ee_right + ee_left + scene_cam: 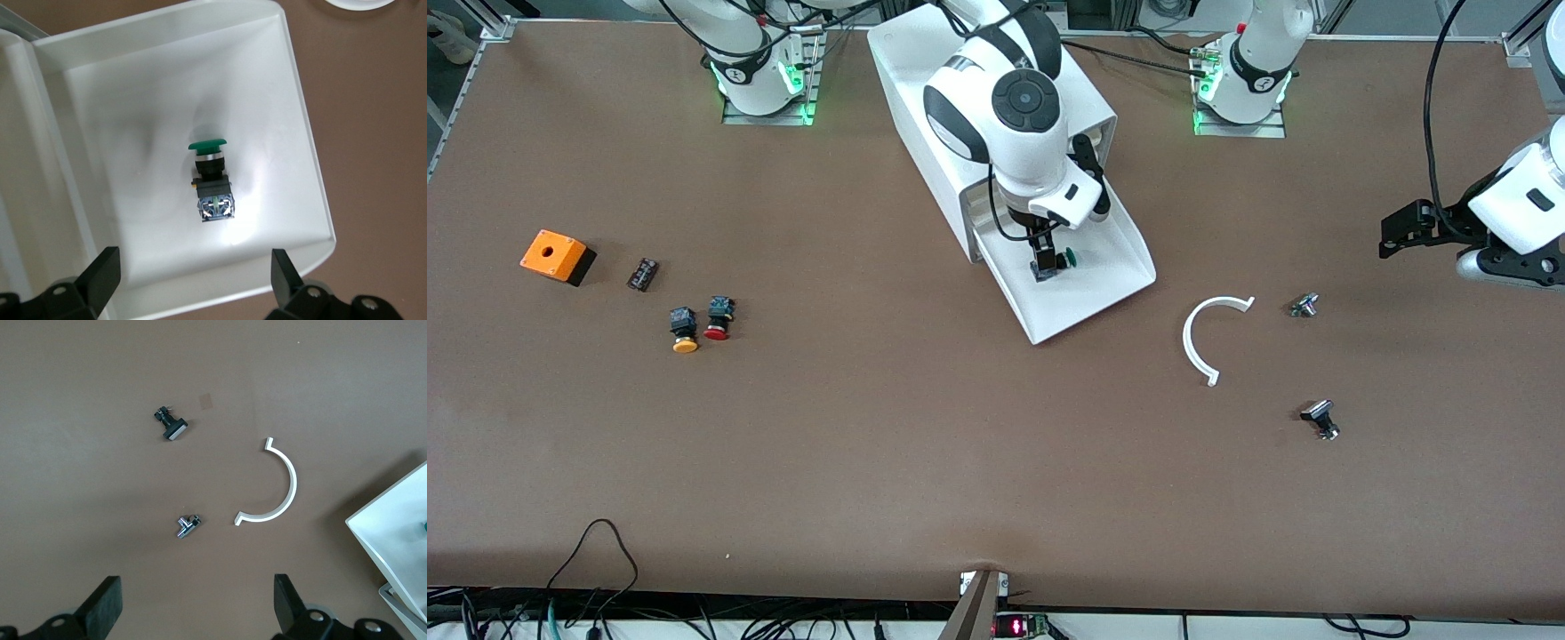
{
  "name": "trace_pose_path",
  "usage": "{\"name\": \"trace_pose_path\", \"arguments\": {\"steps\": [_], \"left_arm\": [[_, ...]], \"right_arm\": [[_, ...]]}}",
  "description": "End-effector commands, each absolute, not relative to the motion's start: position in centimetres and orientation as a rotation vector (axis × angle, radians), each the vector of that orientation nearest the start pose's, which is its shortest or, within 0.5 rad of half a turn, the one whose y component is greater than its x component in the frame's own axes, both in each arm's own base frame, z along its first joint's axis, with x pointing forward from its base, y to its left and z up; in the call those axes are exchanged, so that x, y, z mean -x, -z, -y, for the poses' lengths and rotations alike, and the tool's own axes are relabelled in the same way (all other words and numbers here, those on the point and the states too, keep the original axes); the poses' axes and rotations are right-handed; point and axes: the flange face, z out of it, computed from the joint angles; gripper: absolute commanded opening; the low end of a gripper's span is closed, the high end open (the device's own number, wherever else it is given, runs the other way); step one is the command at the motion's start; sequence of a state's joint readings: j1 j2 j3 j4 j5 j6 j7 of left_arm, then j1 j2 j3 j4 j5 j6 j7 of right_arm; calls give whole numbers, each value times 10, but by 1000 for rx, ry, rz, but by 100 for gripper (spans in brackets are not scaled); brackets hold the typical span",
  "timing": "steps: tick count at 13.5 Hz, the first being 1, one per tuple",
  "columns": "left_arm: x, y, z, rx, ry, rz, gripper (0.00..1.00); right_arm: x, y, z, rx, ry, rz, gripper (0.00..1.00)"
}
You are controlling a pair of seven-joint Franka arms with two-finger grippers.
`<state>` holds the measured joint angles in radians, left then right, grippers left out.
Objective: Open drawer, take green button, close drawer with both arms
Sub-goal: 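Lower the right gripper into the drawer and grasp the green button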
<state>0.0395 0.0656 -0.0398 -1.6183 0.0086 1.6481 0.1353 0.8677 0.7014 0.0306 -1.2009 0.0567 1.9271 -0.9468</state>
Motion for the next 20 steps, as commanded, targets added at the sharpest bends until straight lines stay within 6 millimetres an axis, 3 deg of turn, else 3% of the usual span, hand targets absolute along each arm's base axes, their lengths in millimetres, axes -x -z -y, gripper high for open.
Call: {"name": "trace_pose_path", "arguments": {"steps": [1,8,16,20], "left_arm": [[-581,-575,1,3101,-41,-220,100],[-581,-575,1,3103,-41,-219,100],[-582,-574,1,3105,-43,-219,100],[-582,-575,0,3105,-41,-215,100]], "right_arm": [[-467,-344,-596,-1941,-43,-2528,100],[-469,-298,-604,-1917,-59,-2520,100],[-471,-271,-609,-1916,-100,-2439,100],[-471,-266,-610,-1915,-119,-2443,100]]}}
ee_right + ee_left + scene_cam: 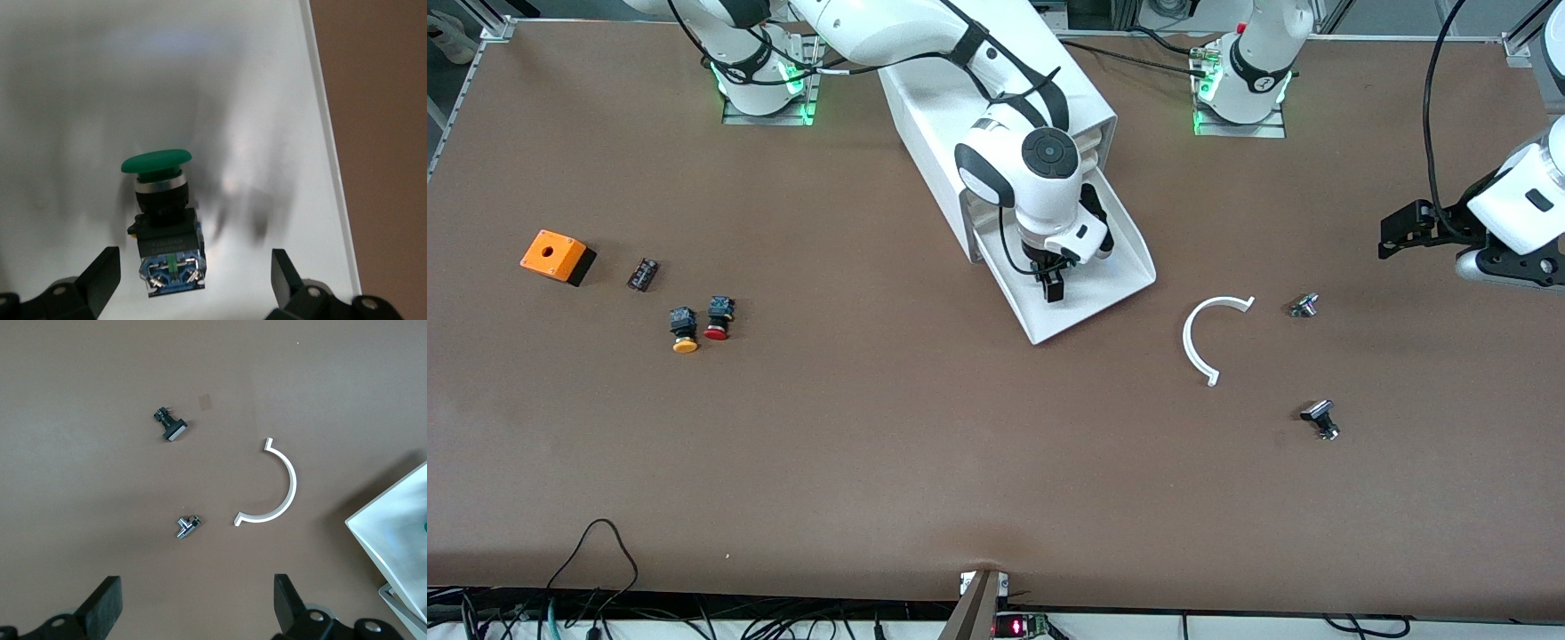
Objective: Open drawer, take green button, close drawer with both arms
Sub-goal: 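Lower the right gripper into the drawer and grasp the green button, then lift the green button out and carry it toward the red button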
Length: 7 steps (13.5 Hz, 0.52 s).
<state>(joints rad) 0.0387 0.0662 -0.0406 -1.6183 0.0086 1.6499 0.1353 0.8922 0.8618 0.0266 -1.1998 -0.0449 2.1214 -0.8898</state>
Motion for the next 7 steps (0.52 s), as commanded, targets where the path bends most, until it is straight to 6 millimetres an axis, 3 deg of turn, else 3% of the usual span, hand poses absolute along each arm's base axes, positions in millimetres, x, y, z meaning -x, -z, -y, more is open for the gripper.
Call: {"name": "trace_pose_path", "arguments": {"steps": [1,5,7], "left_arm": [[-582,-575,1,3105,-41,-217,100],[-582,-576,1,3105,-41,-215,100],[-582,-576,1,3106,-41,-214,100]], "right_arm": [[-471,-265,-610,-1917,-119,-2442,99],[-470,-254,-611,-1922,-119,-2443,98],[-470,-254,-611,-1924,-121,-2441,93]]}}
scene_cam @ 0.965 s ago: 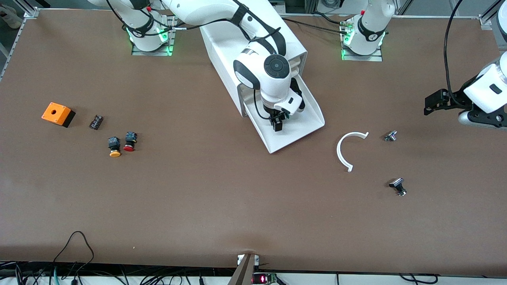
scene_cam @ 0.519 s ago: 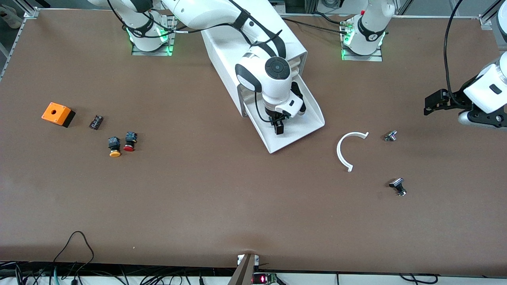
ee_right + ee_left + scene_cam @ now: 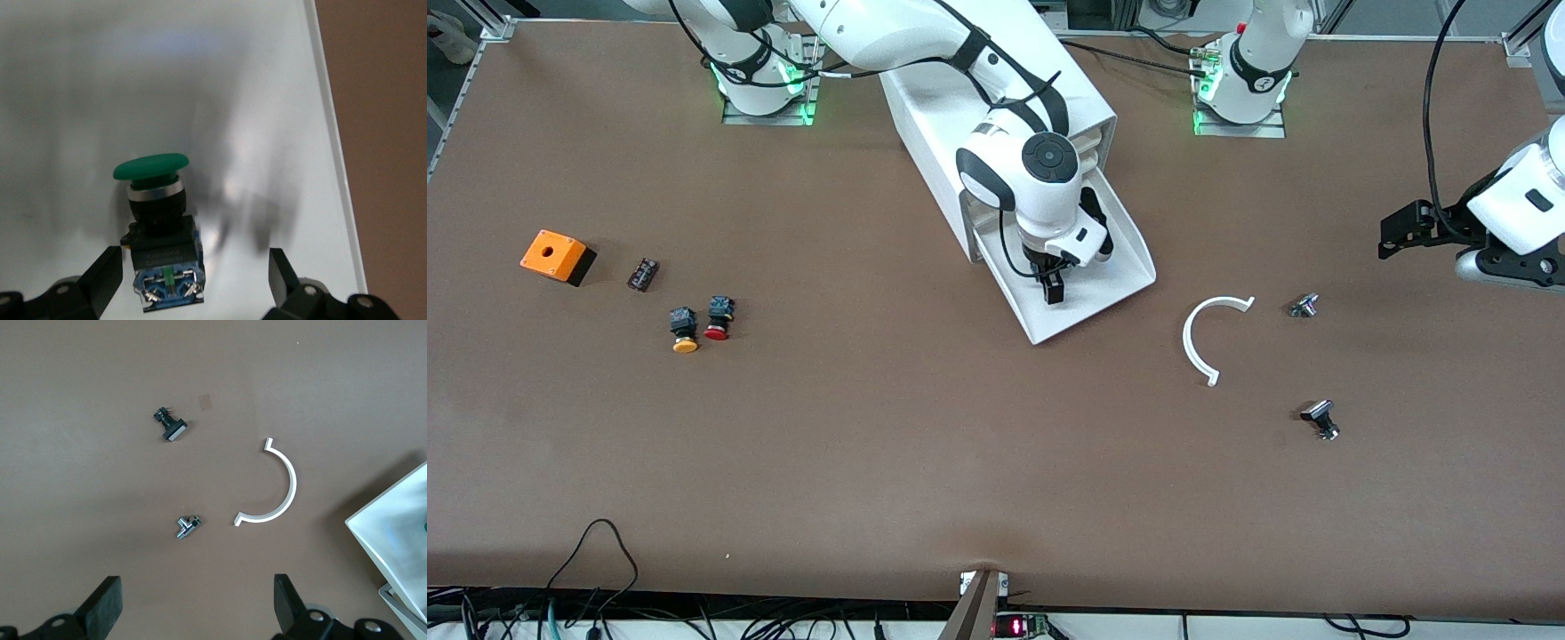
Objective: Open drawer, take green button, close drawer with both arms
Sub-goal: 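Lift the green button out and carry it toward the red button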
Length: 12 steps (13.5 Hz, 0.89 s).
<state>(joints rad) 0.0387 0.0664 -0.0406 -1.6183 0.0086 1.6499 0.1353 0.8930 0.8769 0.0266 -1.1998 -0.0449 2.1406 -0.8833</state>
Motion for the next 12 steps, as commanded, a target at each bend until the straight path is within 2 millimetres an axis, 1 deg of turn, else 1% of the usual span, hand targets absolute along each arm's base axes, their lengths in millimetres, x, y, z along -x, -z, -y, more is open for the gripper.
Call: {"name": "trace_pose_path", "arguments": {"steps": [1,3,4,5,6,7,9,10,11,12], "left_arm": [[-582,-576,1,3106,-41,-212,100],[-582,-576,1,3107,-38,-210,100],[-582,-576,1,3107,-38,-210,100],[-582,-576,1,3107,-38,-210,100],[-582,-576,1,3107,-38,-210,100],[-582,-576,1,3107,-38,-210,100],[-582,-576,1,3107,-41,-210,100],[-582,-576,1,3107,-41,-210,100],[-582,-576,1,3107,-41,-210,100],[-582,-576,1,3107,-41,-210,100]], "right_arm": [[-469,-256,-612,-1923,-124,-2443,84],[-468,-260,-614,-1923,-133,-2446,64],[-461,-260,-619,-1916,-134,-2451,58],[-459,-260,-621,-1938,-135,-2430,53],[-458,-260,-621,-1949,-135,-2420,51],[-459,-261,-621,-1949,-137,-2418,45],[-460,-265,-621,-1948,-144,-2417,38],[-463,-268,-619,-1960,-145,-2404,35],[-469,-269,-614,-1976,-146,-2394,35],[-478,-275,-607,-1990,-139,-2378,35]]}}
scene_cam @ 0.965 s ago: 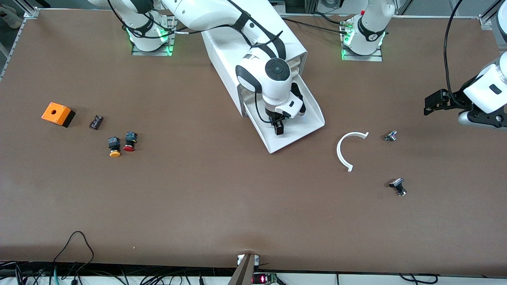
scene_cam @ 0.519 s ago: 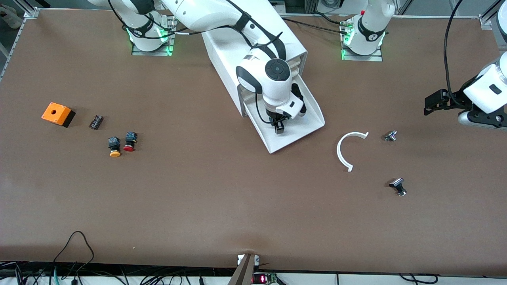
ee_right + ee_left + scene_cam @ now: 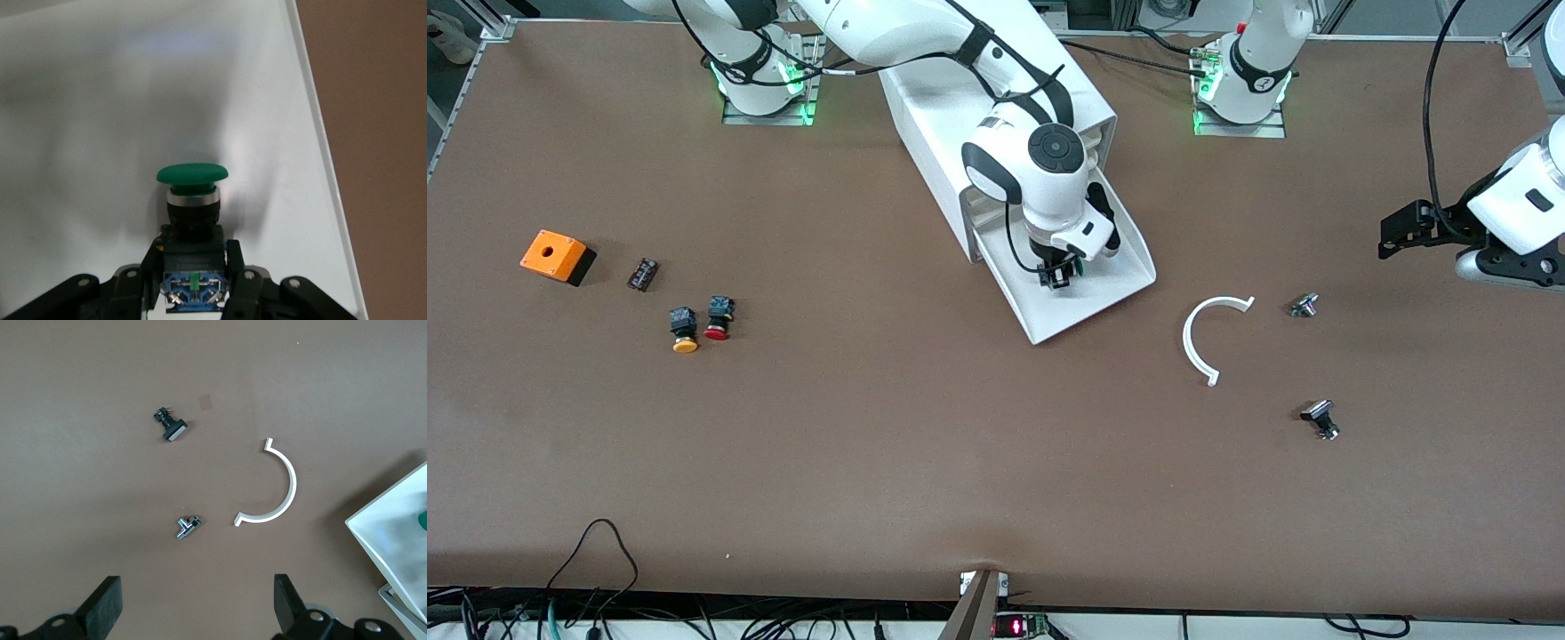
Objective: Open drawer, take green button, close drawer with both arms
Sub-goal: 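Lift the green button out and carry it toward the red button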
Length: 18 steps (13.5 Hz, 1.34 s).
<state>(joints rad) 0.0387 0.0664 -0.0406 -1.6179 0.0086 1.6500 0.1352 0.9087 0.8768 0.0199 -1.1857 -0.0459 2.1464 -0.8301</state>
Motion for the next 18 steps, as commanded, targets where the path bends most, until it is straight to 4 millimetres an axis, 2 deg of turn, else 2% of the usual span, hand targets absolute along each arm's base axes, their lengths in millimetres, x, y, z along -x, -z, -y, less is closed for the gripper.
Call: {"name": "trace_pose_path", "arguments": {"steps": [1,4,9,11,13,14,17,18], "left_arm": [[-582,-576,2,3106,-41,-212,100],[-582,-576,2,3106,-41,-212,100],[-582,-577,2,3105,-41,-210,100],[-582,-576,3,3107,-40,-210,100],[-582,-577,5,3108,-40,-219,100],[-582,-576,4,3107,-43,-231,100],[-582,-574,6,3100,-48,-243,100],[-585,-566,7,3095,-72,-249,100]], "right_arm": [[-489,-282,-595,-2017,-119,-2357,35],[-486,-319,-590,-2061,-80,-2318,35],[-488,-400,-583,-2156,-227,-2221,35],[-502,-434,-565,-2143,-294,-2146,33],[-526,-475,-534,-2148,-369,-2044,33],[-543,-483,-515,-2174,-378,-1982,33],[-578,-493,-471,-2431,-411,-1691,33],[-583,-492,-464,-2489,-414,-1613,33]]}}
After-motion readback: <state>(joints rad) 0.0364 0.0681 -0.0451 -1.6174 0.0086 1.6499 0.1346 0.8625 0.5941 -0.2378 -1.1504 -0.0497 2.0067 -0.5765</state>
